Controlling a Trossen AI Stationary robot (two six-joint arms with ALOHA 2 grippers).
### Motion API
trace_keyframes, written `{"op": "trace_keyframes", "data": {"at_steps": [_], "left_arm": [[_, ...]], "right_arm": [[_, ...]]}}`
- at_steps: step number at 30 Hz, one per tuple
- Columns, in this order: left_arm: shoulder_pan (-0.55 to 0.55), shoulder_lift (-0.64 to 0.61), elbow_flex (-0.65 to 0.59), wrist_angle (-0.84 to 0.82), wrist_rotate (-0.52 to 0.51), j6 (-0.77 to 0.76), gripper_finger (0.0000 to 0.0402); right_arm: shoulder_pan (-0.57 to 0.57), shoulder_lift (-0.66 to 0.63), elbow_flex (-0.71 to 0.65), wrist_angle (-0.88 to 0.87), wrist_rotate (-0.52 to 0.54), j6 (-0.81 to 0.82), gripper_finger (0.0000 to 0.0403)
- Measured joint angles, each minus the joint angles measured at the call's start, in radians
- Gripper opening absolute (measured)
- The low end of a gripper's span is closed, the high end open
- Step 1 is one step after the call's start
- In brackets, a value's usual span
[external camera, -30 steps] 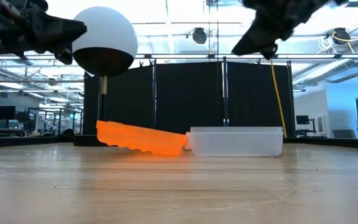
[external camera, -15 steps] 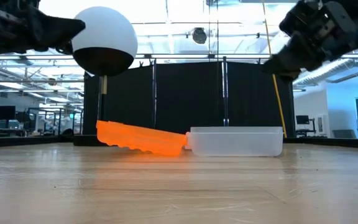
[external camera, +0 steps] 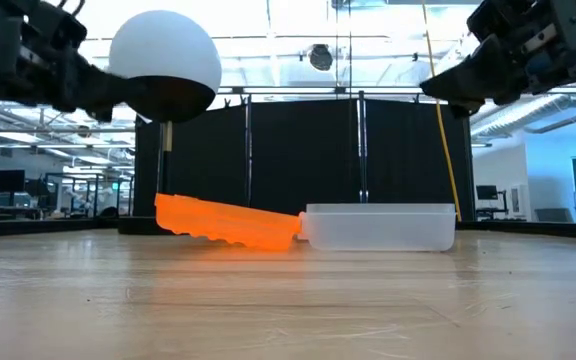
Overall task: Pick & place school supplies into a supply box
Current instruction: Return to Home Position
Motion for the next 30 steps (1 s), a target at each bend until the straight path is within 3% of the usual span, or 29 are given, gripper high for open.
{"op": "trace_keyframes", "data": {"at_steps": [6, 12, 16, 20, 24, 30], "left_arm": [[0.000, 0.000, 0.000, -0.157, -0.017, -0.018, 0.0046], [-0.018, -0.012, 0.000, -0.162, -0.018, -0.065, 0.0039], [-0.074, -0.067, 0.050, -0.204, -0.048, -0.012, 0.0007], [-0.168, -0.141, 0.098, -0.261, -0.052, 0.109, 0.0004], [-0.245, -0.233, 0.104, -0.282, -0.126, 0.181, 0.0003], [-0.298, -0.348, 0.044, -0.317, -0.148, 0.219, 0.0003]], "right_arm": [[0.001, -0.048, 0.000, 0.005, -0.001, -0.039, 0.0000], [0.001, -0.095, 0.000, 0.007, 0.000, -0.073, 0.0000], [0.007, -0.144, 0.000, -0.034, -0.010, -0.117, 0.0000], [0.027, -0.243, 0.000, -0.124, 0.006, -0.148, 0.0000], [0.049, -0.344, -0.003, -0.192, 0.002, -0.147, 0.0000], [0.060, -0.446, -0.111, -0.104, -0.002, -0.190, 0.0000]]}}
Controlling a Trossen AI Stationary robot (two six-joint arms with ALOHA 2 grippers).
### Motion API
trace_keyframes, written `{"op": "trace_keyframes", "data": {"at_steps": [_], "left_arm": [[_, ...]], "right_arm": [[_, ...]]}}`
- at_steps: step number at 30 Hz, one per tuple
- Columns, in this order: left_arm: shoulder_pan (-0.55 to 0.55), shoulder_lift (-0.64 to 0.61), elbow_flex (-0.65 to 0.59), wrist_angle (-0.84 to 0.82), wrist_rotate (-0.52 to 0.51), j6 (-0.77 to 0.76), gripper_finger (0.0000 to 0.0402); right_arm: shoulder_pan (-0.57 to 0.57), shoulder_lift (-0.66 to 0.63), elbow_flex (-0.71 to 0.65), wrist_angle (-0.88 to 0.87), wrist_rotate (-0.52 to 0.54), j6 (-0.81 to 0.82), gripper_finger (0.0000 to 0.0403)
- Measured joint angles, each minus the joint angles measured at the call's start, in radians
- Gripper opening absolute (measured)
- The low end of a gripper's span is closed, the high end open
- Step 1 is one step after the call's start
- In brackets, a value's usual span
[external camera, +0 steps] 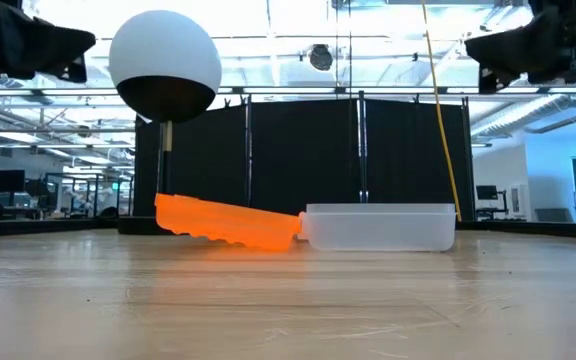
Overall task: Pick & place school supplies into a supply box
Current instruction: Return to Home Position
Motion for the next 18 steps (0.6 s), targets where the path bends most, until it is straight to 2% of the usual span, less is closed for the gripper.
{"op": "trace_keyframes", "data": {"at_steps": [5, 10, 15, 18], "left_arm": [[-0.005, -0.053, -0.039, -0.010, -0.066, -0.010, 0.0002], [-0.005, -0.079, -0.040, -0.008, -0.070, 0.016, 0.0001], [-0.008, -0.131, -0.039, -0.012, -0.060, 0.036, 0.0001], [-0.030, -0.132, -0.037, 0.000, -0.061, 0.063, 0.0001]], "right_arm": [[-0.029, -0.069, -0.106, 0.118, 0.004, -0.011, 0.0000], [-0.101, -0.096, -0.110, 0.058, 0.108, 0.029, 0.0000], [-0.127, -0.118, -0.108, 0.058, 0.068, 0.064, 0.0000], [-0.118, -0.151, -0.085, -0.008, 0.052, 0.097, 0.0000]]}}
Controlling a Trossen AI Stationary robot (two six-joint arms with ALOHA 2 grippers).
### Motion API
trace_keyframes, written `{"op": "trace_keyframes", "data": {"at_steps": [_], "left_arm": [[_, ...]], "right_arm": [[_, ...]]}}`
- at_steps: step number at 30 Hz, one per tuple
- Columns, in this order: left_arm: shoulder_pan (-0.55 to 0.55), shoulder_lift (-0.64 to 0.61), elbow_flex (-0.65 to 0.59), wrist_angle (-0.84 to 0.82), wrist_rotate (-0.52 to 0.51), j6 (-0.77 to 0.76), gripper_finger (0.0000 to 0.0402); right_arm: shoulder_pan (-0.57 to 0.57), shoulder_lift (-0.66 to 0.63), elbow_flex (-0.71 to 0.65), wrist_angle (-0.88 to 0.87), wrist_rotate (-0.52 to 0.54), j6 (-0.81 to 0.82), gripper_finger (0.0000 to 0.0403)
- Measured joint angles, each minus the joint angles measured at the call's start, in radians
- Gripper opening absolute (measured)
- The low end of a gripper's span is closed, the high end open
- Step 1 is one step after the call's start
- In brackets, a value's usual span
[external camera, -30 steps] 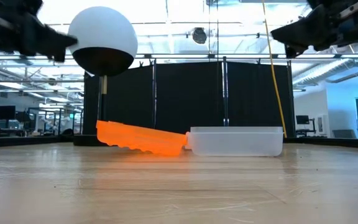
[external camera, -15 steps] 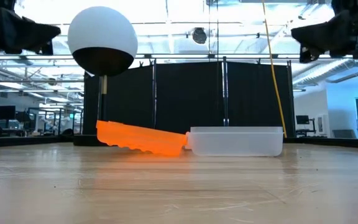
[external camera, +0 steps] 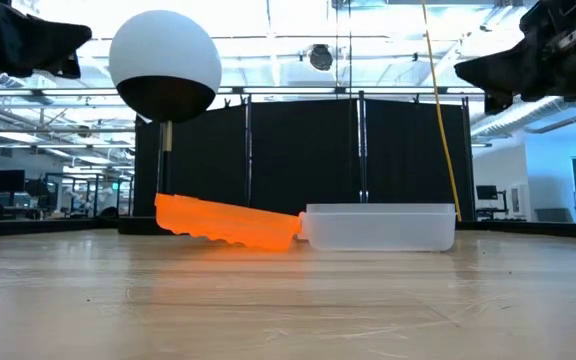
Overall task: Pick & place school supplies into a supply box
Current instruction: Return to Home Position
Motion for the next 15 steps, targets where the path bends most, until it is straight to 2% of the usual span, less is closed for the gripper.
{"op": "trace_keyframes", "data": {"at_steps": [7, 15], "left_arm": [[-0.082, 0.000, 0.000, -0.013, -0.059, 0.022, 0.0001], [-0.186, 0.000, 0.000, 0.013, -0.222, 0.045, 0.0000]], "right_arm": [[0.079, -0.084, 0.029, -0.086, 0.002, 0.006, 0.0000], [0.144, -0.190, 0.029, -0.139, 0.003, -0.044, 0.0000]]}}
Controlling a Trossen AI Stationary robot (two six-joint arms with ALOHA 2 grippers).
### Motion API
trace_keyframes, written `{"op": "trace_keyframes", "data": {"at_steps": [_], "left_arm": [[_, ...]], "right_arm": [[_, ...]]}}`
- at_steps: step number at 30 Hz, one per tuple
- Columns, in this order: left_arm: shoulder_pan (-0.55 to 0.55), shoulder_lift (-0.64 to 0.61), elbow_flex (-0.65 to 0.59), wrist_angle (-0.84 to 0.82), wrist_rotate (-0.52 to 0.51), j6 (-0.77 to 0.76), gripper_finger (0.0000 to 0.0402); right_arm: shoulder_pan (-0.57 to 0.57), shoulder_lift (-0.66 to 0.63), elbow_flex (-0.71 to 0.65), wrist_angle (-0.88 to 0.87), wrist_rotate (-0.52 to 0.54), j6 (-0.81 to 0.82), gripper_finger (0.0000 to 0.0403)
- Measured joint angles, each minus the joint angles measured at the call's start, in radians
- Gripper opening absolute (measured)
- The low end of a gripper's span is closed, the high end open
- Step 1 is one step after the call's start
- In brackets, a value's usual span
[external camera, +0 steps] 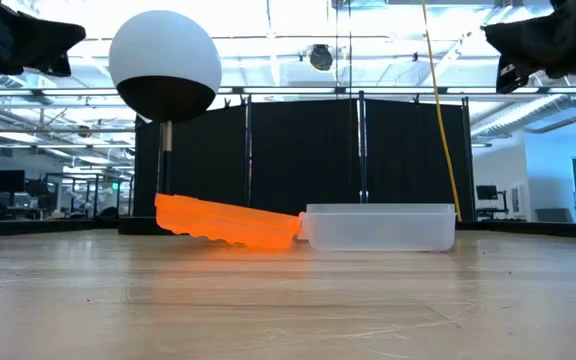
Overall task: Pick & place school supplies into a supply box
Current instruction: Return to Home Position
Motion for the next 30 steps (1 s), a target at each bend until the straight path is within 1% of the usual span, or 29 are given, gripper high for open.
{"op": "trace_keyframes", "data": {"at_steps": [2, 4, 10, 12, 15, 18, 19, 21, 24, 27, 30], "left_arm": [[0.000, 0.000, 0.000, -0.015, -0.025, -0.008, 0.0000], [0.011, 0.000, 0.000, -0.036, -0.027, -0.023, 0.0000], [0.054, 0.000, 0.000, -0.030, -0.017, -0.032, 0.0001], [0.051, 0.000, 0.015, -0.029, 0.004, -0.030, 0.0001], [0.035, 0.000, 0.039, -0.060, 0.002, -0.032, 0.0001], [0.015, 0.000, 0.050, -0.091, 0.002, -0.034, 0.0001], [0.011, 0.000, 0.050, -0.095, 0.003, -0.033, 0.0001], [0.011, 0.000, 0.050, -0.099, 0.038, -0.031, 0.0001], [0.037, 0.001, 0.050, -0.100, 0.153, -0.019, 0.0001], [0.090, 0.001, 0.048, -0.099, 0.213, -0.034, 0.0001], [0.159, 0.001, 0.019, -0.095, 0.273, -0.068, 0.0001]], "right_arm": [[0.000, -0.019, 0.001, -0.044, 0.000, -0.015, 0.0000], [-0.007, -0.025, 0.001, -0.090, 0.001, -0.027, 0.0000], [-0.022, -0.033, 0.001, -0.097, 0.001, -0.031, 0.0000], [-0.021, -0.050, 0.001, -0.091, 0.001, -0.031, 0.0000], [-0.019, -0.082, 0.001, -0.095, 0.000, -0.022, 0.0000], [-0.019, -0.083, 0.002, -0.109, -0.005, -0.029, 0.0000], [-0.020, -0.083, 0.001, -0.112, -0.020, -0.040, 0.0000], [-0.020, -0.081, -0.016, -0.087, -0.053, -0.068, 0.0000], [-0.021, -0.080, -0.048, -0.036, -0.078, -0.095, 0.0000], [-0.022, -0.081, -0.080, -0.010, -0.079, -0.109, 0.0000], [-0.022, -0.080, -0.081, -0.014, -0.080, -0.103, 0.0000]]}}
